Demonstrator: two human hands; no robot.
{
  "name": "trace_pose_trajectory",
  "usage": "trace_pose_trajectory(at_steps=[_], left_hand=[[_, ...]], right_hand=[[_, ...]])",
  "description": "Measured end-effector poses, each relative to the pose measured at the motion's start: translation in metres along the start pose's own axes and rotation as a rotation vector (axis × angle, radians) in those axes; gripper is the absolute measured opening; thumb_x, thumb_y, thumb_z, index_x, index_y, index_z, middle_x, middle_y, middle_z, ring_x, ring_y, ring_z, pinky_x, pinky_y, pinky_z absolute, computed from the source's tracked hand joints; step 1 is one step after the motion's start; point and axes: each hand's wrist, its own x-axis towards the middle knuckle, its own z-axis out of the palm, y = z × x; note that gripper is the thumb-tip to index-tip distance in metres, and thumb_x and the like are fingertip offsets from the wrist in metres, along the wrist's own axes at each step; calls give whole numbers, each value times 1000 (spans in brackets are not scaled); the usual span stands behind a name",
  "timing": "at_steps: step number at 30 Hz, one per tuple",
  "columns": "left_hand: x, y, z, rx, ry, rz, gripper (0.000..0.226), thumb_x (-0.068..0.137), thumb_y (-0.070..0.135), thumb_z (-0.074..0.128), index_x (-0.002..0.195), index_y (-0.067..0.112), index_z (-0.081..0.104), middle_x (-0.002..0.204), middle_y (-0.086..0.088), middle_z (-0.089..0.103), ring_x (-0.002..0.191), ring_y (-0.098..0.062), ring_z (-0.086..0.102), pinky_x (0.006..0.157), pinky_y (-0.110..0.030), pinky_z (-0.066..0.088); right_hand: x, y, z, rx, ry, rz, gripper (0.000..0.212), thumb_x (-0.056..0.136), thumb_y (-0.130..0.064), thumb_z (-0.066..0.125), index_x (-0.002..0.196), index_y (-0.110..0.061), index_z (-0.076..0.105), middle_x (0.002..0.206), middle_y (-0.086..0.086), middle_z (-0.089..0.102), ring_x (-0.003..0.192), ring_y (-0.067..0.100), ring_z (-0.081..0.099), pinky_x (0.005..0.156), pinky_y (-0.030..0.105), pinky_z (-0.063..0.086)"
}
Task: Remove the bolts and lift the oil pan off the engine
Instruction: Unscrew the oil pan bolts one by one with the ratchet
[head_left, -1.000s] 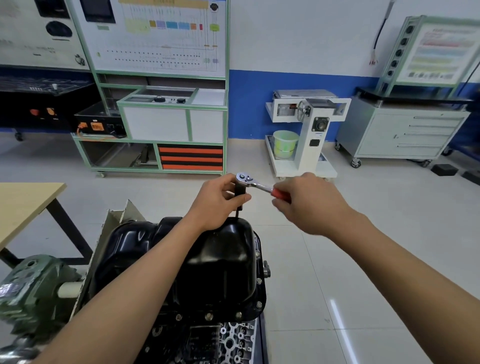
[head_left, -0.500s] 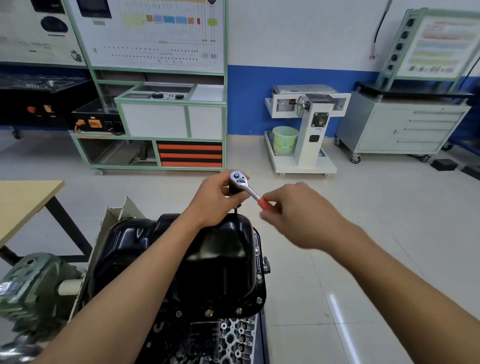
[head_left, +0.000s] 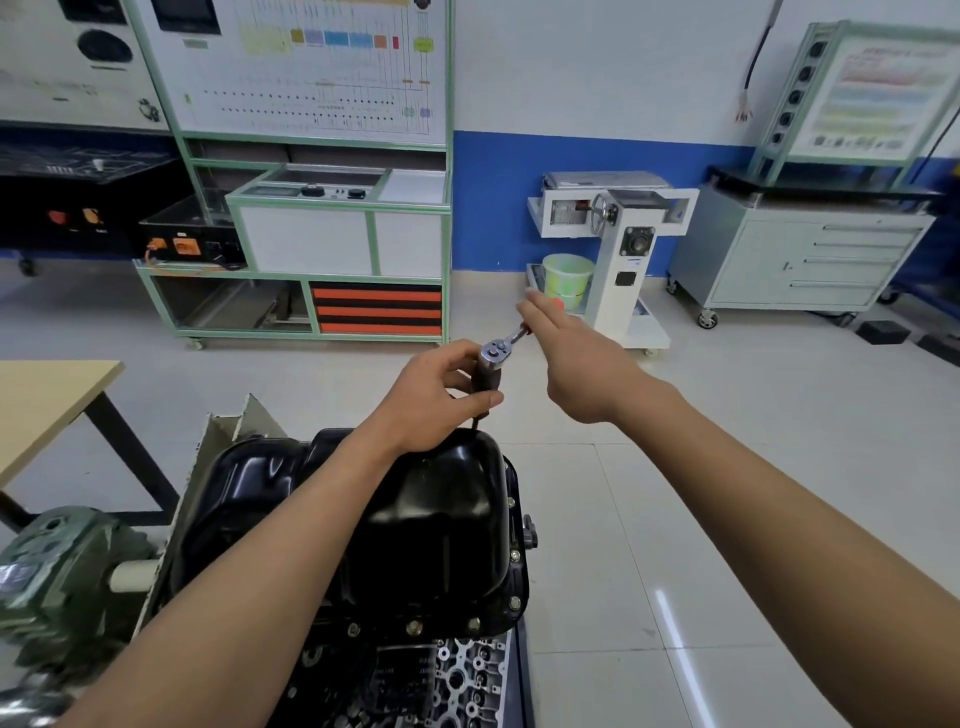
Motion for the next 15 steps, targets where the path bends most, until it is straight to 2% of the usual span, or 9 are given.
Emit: trace_pose_trajectory(at_steps=[2,5,7,9,12,14,15], left_hand=[[0,-1,0,5,-9,2,32,84,7,82,111,15,66,92,-2,71,77,-26,71,70,-25,53],[-1,-1,0,-1,-22,14,30,85,7,80,108,20,68,90,3,72,76,-22,71,72,-24,54],[-1,-2,2,-10,-13,22,27,86,5,79,104,24,70,86,7,72,74,-17,71,74,-25,56],[-1,-3,2,-35,8,0,25,86,1,78,102,18,72,84,6,72,73,-15,71,77,-30,58],[-1,-3,3,-51,32,-29,29,83,0,80,109,11,74,84,6,73,74,-15,71,82,-38,60],[-1,-3,3,-60,61,-39,34,81,0,82,113,10,74,85,3,73,76,-19,71,87,-44,61],[-2,-3,3,-66,73,-40,34,81,1,83,112,10,74,86,0,73,77,-22,72,88,-46,61]], right_hand=[[3,0,5,14,16,-38,92,87,9,49,161,-23,3,168,-11,-10,155,19,6,108,44,44],[1,1,8,14,19,-43,92,88,8,49,161,-21,1,168,-7,-9,155,21,1,113,43,40],[-3,3,8,-14,19,-25,85,93,2,49,160,-19,2,169,-4,-3,153,26,11,112,45,39],[-10,4,5,-56,56,7,69,99,-10,49,158,-19,14,165,-1,16,141,31,33,103,46,45],[-26,-2,-5,-138,116,44,35,103,-24,45,137,-18,44,136,3,53,110,33,56,80,40,49],[-37,-9,-12,-186,119,80,20,103,-28,41,115,-18,54,109,6,61,90,34,59,68,37,45],[-42,-12,-14,-206,117,92,20,103,-30,41,106,-18,57,99,7,60,82,32,57,64,37,45]])
